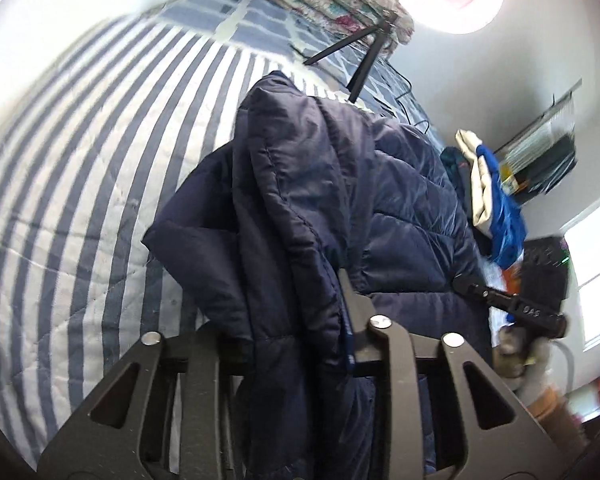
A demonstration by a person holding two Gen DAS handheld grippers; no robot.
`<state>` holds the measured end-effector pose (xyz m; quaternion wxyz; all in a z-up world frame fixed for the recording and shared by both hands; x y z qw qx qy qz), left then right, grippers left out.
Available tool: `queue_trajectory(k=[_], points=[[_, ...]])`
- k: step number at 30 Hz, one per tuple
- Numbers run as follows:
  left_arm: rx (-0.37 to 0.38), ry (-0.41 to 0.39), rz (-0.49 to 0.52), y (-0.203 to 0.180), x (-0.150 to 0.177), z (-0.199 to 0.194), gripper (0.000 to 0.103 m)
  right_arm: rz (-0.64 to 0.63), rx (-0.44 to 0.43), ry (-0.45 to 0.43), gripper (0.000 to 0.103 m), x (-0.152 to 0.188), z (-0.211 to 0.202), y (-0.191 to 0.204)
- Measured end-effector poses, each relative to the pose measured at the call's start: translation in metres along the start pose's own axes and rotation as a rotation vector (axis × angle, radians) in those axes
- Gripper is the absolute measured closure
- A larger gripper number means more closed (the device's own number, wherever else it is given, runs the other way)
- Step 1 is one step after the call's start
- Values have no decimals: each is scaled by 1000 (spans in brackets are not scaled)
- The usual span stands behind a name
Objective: Fold large clothes
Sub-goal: 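Lift the folded jacket with both grippers and carry it along the mattress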
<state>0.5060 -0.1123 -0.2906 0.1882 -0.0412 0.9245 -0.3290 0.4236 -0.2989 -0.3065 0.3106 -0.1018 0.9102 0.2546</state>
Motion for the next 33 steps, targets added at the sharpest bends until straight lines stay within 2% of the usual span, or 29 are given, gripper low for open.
queue_trajectory(k=[4, 10, 14, 24, 33], points=[[14, -4, 2, -16, 10, -12, 82, -105, 133, 51, 80, -5, -8, 26], [8, 4, 39, -37, 43, -30, 84, -216, 241, 90, 83, 2, -41, 54], [18, 3, 67, -59, 67, -42, 84, -285, 304, 107, 83, 15, -78, 63], [91, 1, 151, -138, 107, -64, 84, -317, 449, 72, 84, 39, -174, 66], [122, 8, 285, -235, 131, -56, 84, -277, 539, 31, 84, 48, -249, 35]])
Point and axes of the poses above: each gripper's, at about its wrist camera, not at the fingertips, and z roughly the way its jaws point, y to its left, x to its underside, the point moved 8 cm from there along z, roughly the way its jaws point, and after that the axes turned 15 degrees about -z, right-handed, at the moved point
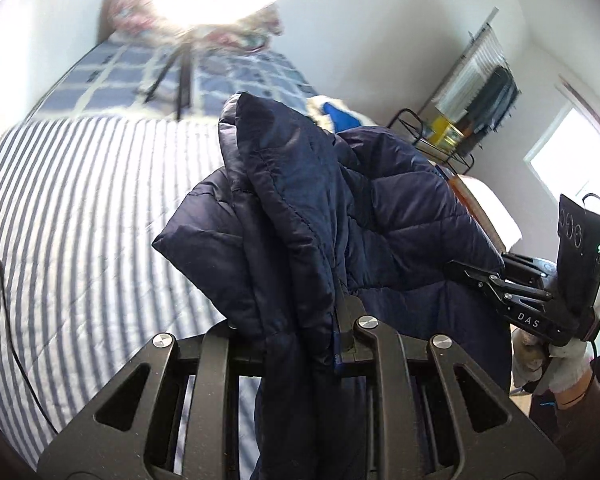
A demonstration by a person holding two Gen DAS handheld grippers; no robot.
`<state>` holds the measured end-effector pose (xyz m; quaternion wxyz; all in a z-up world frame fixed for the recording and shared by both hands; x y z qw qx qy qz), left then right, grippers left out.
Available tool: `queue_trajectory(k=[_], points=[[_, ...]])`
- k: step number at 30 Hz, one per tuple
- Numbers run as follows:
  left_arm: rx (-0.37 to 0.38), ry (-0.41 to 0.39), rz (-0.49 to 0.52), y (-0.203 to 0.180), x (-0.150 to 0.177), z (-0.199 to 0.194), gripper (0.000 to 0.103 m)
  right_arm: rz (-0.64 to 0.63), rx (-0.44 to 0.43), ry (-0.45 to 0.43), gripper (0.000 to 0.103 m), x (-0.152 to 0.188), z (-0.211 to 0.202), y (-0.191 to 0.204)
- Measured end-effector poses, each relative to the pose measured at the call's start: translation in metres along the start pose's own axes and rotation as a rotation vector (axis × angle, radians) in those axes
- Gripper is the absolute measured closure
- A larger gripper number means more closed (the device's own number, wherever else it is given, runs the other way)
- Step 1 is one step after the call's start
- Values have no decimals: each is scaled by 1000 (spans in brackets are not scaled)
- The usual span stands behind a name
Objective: Fold large clothes
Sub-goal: 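Lift the folded jacket with both grippers and carry it along the mattress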
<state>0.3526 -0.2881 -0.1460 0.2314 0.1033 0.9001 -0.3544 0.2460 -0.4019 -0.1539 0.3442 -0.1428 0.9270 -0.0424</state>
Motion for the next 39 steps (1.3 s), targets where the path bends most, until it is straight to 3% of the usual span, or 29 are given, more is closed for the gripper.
queue_trajectory(k=[9, 18, 30, 39], points=[[59, -3, 80, -86, -34, 51, 84, 9, 143, -20, 84, 0, -31, -88], [120, -10, 100, -149, -98, 141, 85, 19, 275, -38, 85, -23, -27, -191], [103, -96, 158, -223, -196, 258, 85, 38, 473, -124, 86, -78, 19, -341], [57, -142, 174, -235, -222, 301, 85, 49, 505, -113, 86, -101, 72, -389]])
Point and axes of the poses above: each gripper's, at about its wrist camera, not at the fingertips, and z roughly the way its jaws point, y to its left, x to its underside, the point moved 8 cm from there along z, roughly the way its jaws point, and after that the axes turned 15 degrees about -z, right-handed, at the moved point
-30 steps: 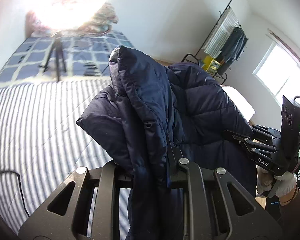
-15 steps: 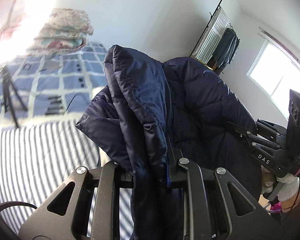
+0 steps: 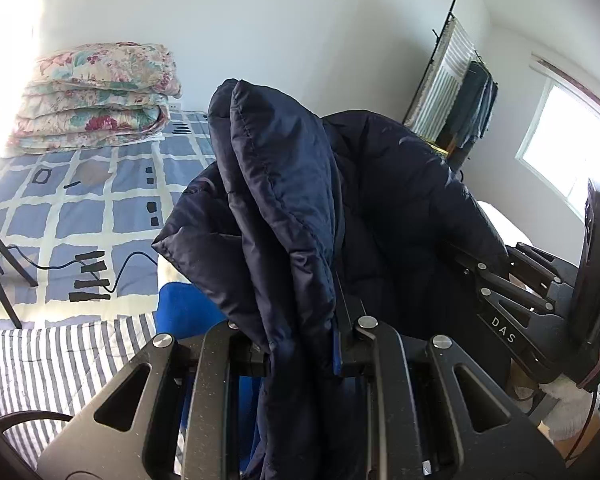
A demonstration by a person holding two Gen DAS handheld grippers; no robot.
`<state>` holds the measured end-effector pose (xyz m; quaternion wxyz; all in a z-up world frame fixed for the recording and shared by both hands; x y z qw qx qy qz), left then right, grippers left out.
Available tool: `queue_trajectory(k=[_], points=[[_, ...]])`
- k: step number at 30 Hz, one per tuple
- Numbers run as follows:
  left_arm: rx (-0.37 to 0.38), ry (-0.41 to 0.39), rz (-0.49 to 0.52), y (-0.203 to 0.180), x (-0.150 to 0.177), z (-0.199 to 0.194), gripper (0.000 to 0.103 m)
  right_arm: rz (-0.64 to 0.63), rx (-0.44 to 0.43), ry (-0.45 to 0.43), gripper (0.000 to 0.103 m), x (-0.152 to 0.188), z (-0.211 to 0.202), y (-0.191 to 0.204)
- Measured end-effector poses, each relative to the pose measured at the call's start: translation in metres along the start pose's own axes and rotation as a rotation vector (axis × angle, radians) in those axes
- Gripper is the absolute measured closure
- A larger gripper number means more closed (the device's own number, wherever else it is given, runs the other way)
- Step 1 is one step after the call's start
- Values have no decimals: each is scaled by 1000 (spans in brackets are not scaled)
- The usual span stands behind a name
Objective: Fold large clothes
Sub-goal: 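Lift the folded jacket with both grippers and carry it along the mattress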
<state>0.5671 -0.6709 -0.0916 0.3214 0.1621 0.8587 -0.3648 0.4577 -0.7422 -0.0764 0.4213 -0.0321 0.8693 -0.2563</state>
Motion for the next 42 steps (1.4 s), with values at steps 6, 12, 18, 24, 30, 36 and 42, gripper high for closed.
queue_trajectory(k=[6, 12, 18, 24, 30, 36, 42], points=[[-39, 6, -68, 32, 4, 27, 85, -41, -10, 23, 86, -2, 38, 15], [-126, 41, -111, 73, 19, 59, 85, -61, -21, 78, 84, 14, 76, 24], [-174, 77, -76, 91, 34, 75, 83, -19, -55, 170, 77, 42, 107, 14], [-193, 77, -57, 86, 34, 77, 83, 62, -63, 196, 65, 66, 112, -4], [-216, 65, -50, 85, 38, 75, 83, 89, -48, 204, 75, 78, 100, -15], [-228, 67, -50, 84, 40, 72, 83, 94, -34, 212, 78, 82, 94, -14], [-242, 67, -28, 80, 42, 69, 82, 96, -24, 226, 80, 83, 95, -13]])
Point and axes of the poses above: each gripper's, at about its wrist camera, not at the fingertips, and z roughly the way its jaws point, y to its left, x to its underside, the point moved 8 cm from there along z, roughly the way its jaws point, and after that the axes turned 15 degrees about -z, right-handed, at the moved point
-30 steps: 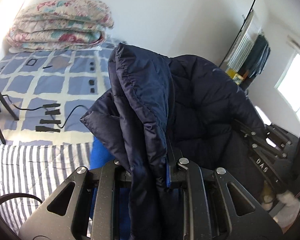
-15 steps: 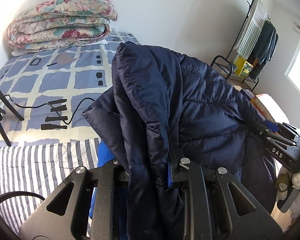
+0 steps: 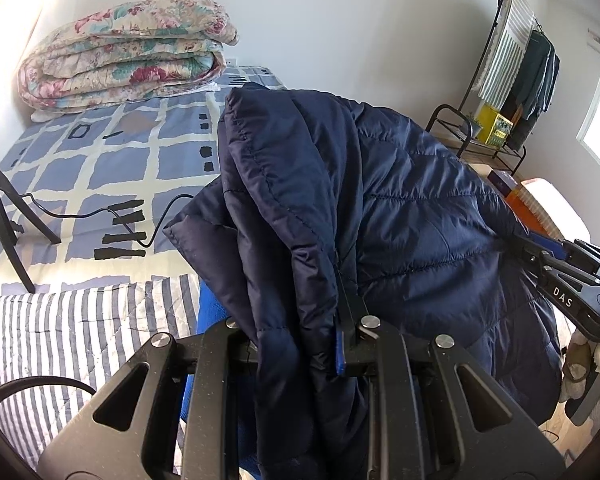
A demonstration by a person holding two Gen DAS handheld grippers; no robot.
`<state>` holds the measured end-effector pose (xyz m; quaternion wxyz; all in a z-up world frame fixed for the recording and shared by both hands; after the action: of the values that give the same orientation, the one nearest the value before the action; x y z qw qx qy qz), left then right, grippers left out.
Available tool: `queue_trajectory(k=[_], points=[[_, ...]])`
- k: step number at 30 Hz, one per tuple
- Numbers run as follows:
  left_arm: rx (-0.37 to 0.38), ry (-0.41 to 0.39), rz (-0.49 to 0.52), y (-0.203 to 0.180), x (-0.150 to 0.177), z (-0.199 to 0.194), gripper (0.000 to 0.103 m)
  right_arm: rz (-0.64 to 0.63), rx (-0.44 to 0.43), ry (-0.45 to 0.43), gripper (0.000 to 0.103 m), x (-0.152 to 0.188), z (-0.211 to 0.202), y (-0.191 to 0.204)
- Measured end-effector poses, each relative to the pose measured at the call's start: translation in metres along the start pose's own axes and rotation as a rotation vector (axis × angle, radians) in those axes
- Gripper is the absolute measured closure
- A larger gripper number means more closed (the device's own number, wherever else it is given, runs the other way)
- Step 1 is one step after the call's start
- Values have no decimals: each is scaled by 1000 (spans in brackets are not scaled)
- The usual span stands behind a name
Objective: Fold large clothes
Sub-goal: 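Lift the folded jacket with both grippers and carry it along the mattress, then lower the jacket onto the mattress and open both grippers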
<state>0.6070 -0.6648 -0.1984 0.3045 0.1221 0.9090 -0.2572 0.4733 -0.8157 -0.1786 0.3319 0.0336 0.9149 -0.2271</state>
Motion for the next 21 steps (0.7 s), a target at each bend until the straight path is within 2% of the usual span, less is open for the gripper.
queue_trajectory(k=[4, 6, 10, 13, 15, 16, 17, 21], points=[[-3, -3, -1, 0, 1, -2, 78, 14, 0, 11, 80, 5, 2, -2], [-21, -7, -2, 3, 1, -2, 66, 23, -1, 13, 80, 8, 2, -5], [-27, -13, -29, 11, 0, -5, 56, 49, -17, 16, 79, 13, 0, -11], [-49, -8, -22, 13, 1, -5, 48, 63, -5, 21, 71, 18, -4, -16], [-81, -19, -9, 15, 0, -7, 34, 71, 2, 31, 63, 20, -5, -19], [-96, -24, -7, 18, 0, -9, 31, 74, 7, 33, 60, 22, -7, -20], [-101, -26, -10, 19, 0, -10, 29, 78, 15, 35, 56, 23, -9, -22], [-95, -22, -21, 27, 1, -18, 29, 108, 25, 27, 52, 26, -20, -29]])
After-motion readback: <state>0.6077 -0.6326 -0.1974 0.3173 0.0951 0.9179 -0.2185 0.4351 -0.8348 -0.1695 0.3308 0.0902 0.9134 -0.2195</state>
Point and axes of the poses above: each gripper's, at about its wrist camera, not at the fingertips, and z roughly the way its jaws point, y to its left, x to its underside, the point moved 8 cm from there along z, roughly the way its jaws point, and after that the axes turned 15 degrees about -z, right-handed, at the moved point
